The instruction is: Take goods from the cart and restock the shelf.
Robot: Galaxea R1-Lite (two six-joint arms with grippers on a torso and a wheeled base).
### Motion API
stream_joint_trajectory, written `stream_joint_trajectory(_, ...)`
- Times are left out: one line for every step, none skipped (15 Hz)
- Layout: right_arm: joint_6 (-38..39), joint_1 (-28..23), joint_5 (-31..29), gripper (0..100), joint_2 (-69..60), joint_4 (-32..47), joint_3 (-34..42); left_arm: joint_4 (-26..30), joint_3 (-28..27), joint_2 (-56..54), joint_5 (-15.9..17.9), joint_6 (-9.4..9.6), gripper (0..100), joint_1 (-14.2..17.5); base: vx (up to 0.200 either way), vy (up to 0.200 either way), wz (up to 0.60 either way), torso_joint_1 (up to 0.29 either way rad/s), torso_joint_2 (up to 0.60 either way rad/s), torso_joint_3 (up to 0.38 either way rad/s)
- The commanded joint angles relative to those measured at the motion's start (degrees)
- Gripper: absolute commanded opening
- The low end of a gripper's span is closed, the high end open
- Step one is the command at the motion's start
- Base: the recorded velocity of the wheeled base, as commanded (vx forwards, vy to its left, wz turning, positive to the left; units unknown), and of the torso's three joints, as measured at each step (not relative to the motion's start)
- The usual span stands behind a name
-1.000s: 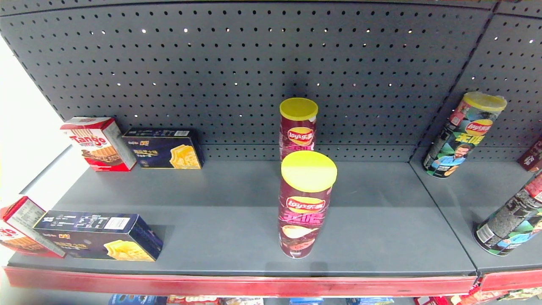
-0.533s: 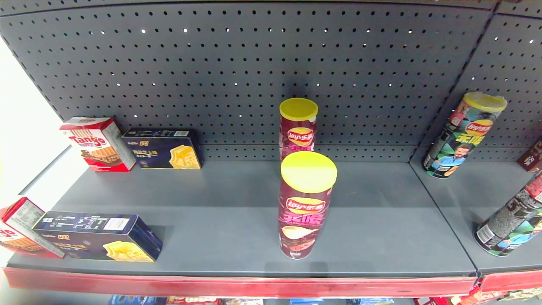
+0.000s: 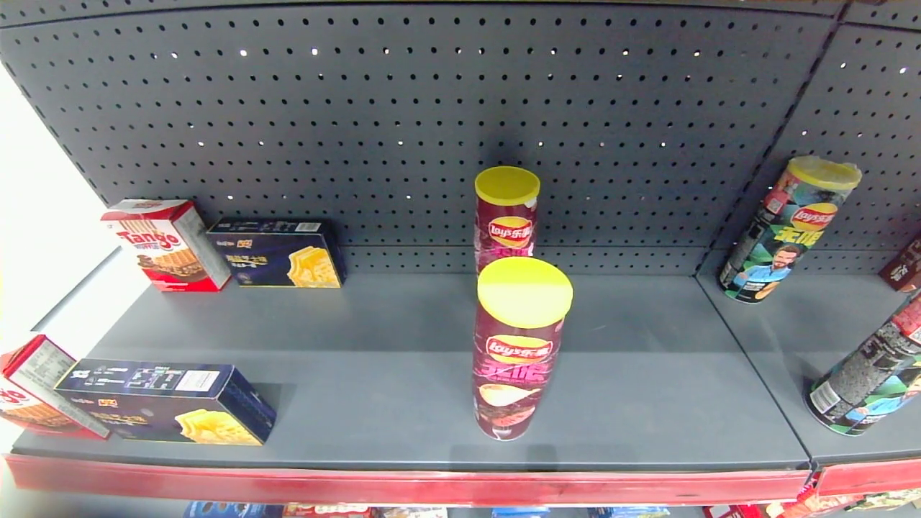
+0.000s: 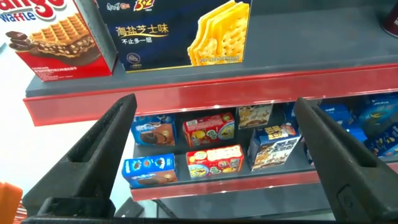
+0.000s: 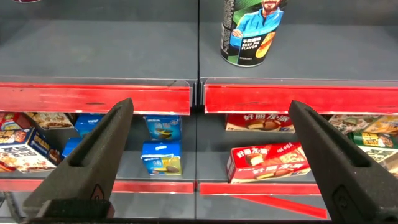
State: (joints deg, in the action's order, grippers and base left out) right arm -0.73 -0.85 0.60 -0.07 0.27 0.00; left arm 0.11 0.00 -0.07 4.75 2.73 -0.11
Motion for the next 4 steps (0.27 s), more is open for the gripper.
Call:
stream_joint_trajectory(-0.1,0.0,0.0,100,0.1,0.0,0.0,0.0,0.0,0.1,0.0,-0.01,100,0.0,0.0,0.0,0.0,0.0,0.0,0.0)
stream_joint_trajectory(0.0,0.0,0.0,100,0.1,0.0,0.0,0.0,0.0,0.1,0.0,-0.01,100,0.0,0.0,0.0,0.0,0.0,0.0,0.0)
stream_joint_trajectory(0.0,0.0,0.0,100,0.1,0.0,0.0,0.0,0.0,0.1,0.0,-0.01,100,-0.1,0.0,0.0,0.0,0.0,0.0,0.0)
stream_joint_trajectory(0.1,0.0,0.0,100,0.1,0.0,0.0,0.0,0.0,0.1,0.0,-0.01,100,0.0,0.0,0.0,0.0,0.0,0.0,0.0)
